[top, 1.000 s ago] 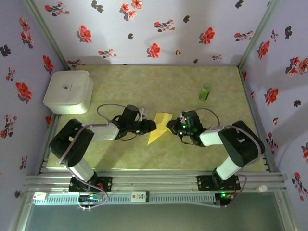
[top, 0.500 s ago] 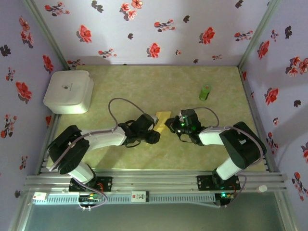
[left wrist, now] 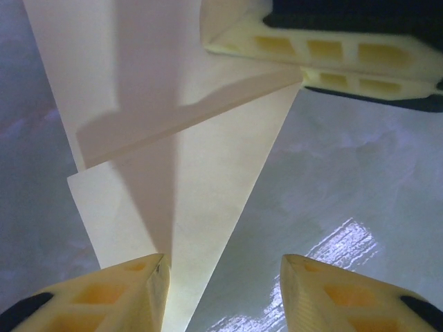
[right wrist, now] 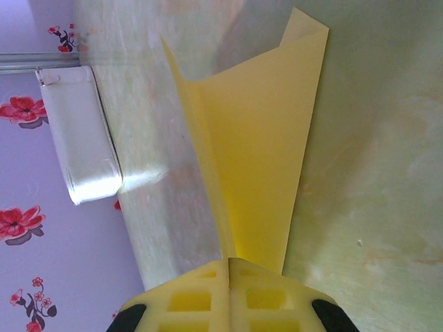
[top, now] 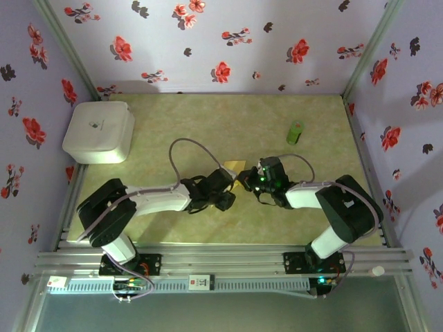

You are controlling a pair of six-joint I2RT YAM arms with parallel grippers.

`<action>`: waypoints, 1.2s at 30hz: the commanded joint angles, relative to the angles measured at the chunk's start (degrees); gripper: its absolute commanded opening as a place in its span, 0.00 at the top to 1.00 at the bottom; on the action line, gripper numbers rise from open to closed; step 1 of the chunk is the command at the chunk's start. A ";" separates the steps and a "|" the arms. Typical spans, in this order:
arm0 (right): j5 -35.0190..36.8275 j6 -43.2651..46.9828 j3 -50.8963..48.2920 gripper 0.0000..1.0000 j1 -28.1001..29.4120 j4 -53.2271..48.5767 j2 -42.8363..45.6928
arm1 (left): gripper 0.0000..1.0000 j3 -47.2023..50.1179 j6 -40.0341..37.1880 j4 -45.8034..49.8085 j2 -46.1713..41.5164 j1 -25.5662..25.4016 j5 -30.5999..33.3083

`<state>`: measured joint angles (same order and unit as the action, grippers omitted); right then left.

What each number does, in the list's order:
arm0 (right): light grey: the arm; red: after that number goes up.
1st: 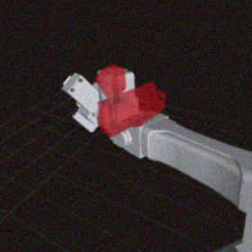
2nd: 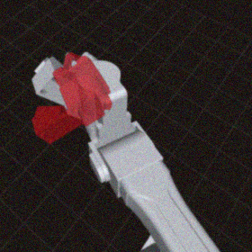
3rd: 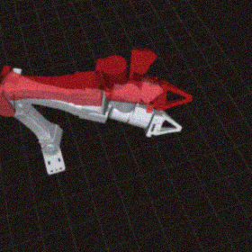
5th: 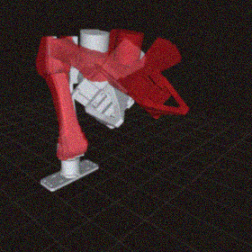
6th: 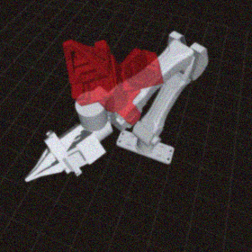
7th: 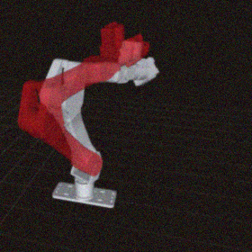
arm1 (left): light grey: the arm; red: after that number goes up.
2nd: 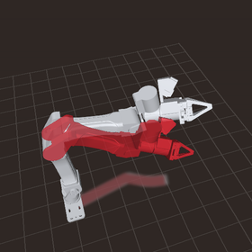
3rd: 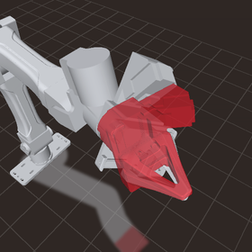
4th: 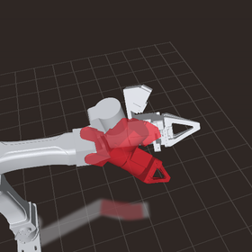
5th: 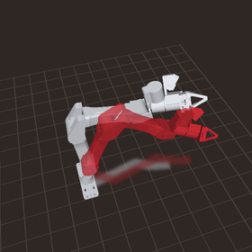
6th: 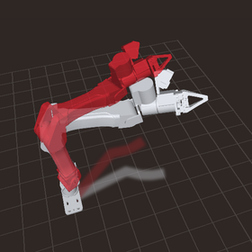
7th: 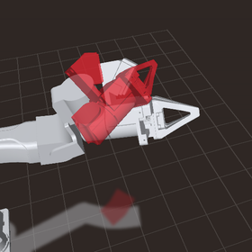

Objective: Fold a paper plane with a square sheet of paper (pick it up from the middle)
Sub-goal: Fold the wing for the fifth time at the center of the table.

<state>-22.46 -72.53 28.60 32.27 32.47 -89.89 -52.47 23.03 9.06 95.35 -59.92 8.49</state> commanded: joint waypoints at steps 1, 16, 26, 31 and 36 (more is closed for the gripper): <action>1.01 -0.68 1.11 0.97 0.34 -0.92 1.64 | 0.54 -2.02 -2.01 2.36 1.46 -1.02 4.27; 1.26 -0.76 1.01 0.97 0.34 -1.06 2.19 | 0.62 -5.10 -4.96 5.92 5.19 -3.45 11.37; 1.55 -0.65 0.67 0.97 0.34 -1.35 2.43 | 0.73 -4.75 -5.26 5.96 5.28 -3.63 12.60; 1.65 -0.43 0.60 0.97 0.34 -1.62 2.43 | 0.76 -4.41 -5.18 5.74 5.15 -3.71 13.19; 1.72 -0.49 0.59 0.97 0.34 -1.71 2.70 | 0.70 -4.05 -5.16 5.75 4.89 -3.80 14.48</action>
<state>-21.98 -72.64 28.62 32.27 31.38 -88.49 -56.12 18.55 13.85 99.70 -63.13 20.10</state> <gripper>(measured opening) 0.046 0.292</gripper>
